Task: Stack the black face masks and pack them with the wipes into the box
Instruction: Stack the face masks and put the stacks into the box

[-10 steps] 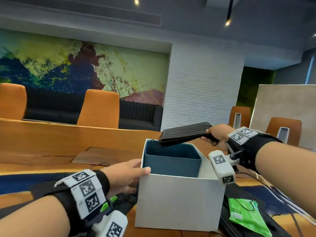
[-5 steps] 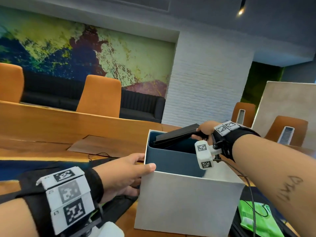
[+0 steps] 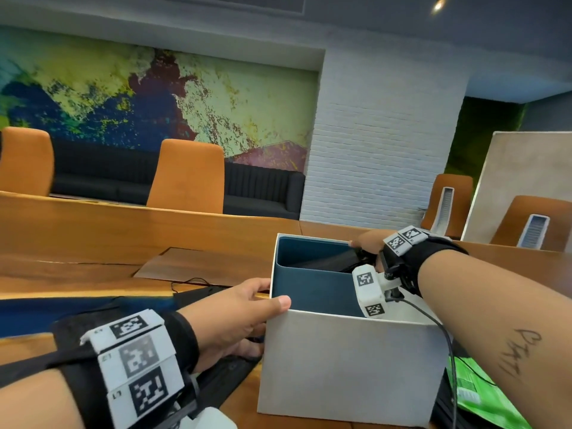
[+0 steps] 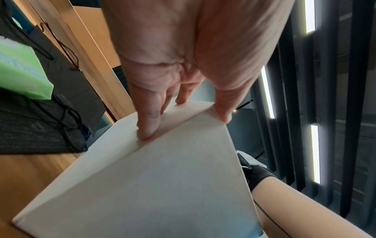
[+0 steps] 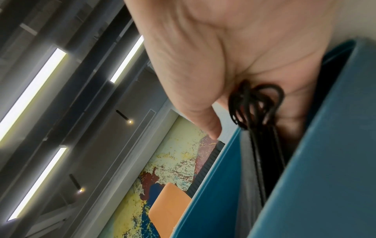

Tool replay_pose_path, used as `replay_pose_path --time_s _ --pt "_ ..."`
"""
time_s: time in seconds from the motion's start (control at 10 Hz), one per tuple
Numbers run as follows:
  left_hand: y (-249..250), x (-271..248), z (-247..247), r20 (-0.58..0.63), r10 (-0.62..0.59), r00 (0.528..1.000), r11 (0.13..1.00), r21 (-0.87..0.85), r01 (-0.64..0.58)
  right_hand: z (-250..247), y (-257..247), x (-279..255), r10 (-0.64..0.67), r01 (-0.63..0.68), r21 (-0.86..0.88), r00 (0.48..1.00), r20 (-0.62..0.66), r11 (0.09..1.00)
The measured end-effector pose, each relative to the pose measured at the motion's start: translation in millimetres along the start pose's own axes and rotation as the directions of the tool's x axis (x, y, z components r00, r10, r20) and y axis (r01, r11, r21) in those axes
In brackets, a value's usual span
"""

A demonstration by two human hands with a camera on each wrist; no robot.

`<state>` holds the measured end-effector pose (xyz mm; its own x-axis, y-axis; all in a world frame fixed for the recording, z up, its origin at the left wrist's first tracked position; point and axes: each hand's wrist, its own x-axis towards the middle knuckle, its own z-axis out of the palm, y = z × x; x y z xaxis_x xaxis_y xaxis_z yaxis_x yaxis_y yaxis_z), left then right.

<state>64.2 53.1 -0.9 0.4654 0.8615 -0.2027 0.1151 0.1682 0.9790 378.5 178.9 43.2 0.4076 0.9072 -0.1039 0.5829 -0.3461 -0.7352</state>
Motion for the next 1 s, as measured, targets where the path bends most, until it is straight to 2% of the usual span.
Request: replay_pose_path --time_s 0.1,0.3,0.4,0.5,0.6,0.8,1.0 --pt "-1 0 1 -0.011 0.018 1.000 1.000 0.011 -0.018 -1 -9 -30 0.082 -0.083 0.084 0.996 0.015 0.993" --pt "0 -8 4 0.007 0.033 0.999 0.999 0.019 -0.033 -15 -22 -76 0.094 -0.078 0.174 0.992 -0.086 0.982" --pt "3 -14 5 0.004 0.031 1.000 0.999 0.034 -0.031 -29 -31 -89 -0.012 0.031 0.180 0.994 -0.107 0.983" --pt "4 -16 6 0.005 0.034 0.999 0.998 0.060 -0.034 -46 -43 -114 -0.139 0.174 0.192 0.973 -0.183 0.966" --pt "6 -23 9 0.013 0.036 0.999 0.996 0.077 -0.037 -62 -50 -137 -0.215 0.262 0.190 0.947 -0.238 0.946" --pt "9 -37 20 -0.043 0.026 0.999 0.993 0.115 -0.021 -72 -56 -186 -0.213 0.274 0.295 0.951 -0.224 0.915" --pt "7 -42 28 -0.155 0.030 0.987 0.991 0.137 -0.008 -56 -28 -258 -0.285 0.316 0.287 0.948 -0.145 0.905"
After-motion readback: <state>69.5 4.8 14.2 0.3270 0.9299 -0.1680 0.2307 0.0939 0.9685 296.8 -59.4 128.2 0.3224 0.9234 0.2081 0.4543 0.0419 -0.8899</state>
